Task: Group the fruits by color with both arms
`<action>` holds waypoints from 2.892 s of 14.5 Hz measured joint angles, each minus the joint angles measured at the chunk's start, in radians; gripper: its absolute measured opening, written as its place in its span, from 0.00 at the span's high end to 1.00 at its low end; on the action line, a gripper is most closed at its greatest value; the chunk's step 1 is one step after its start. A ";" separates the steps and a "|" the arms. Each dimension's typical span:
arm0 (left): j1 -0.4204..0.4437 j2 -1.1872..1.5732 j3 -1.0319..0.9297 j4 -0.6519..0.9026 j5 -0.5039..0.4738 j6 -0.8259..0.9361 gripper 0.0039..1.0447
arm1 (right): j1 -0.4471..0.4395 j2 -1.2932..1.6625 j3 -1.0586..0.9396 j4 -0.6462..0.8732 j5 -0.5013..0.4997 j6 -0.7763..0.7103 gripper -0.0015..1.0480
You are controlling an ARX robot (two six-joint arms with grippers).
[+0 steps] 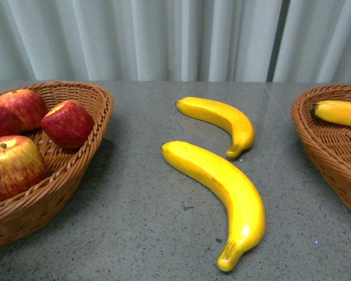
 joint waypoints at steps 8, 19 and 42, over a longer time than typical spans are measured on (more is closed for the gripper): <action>0.199 -0.261 -0.134 -0.128 0.193 -0.005 0.99 | 0.000 0.000 0.000 0.000 0.000 0.000 0.06; 0.195 -0.502 -0.177 -0.307 0.197 -0.005 0.99 | 0.000 0.000 0.000 0.000 0.000 0.000 0.06; 0.195 -0.687 -0.177 -0.505 0.197 -0.005 0.06 | 0.296 1.084 0.430 0.727 -0.077 -0.011 0.06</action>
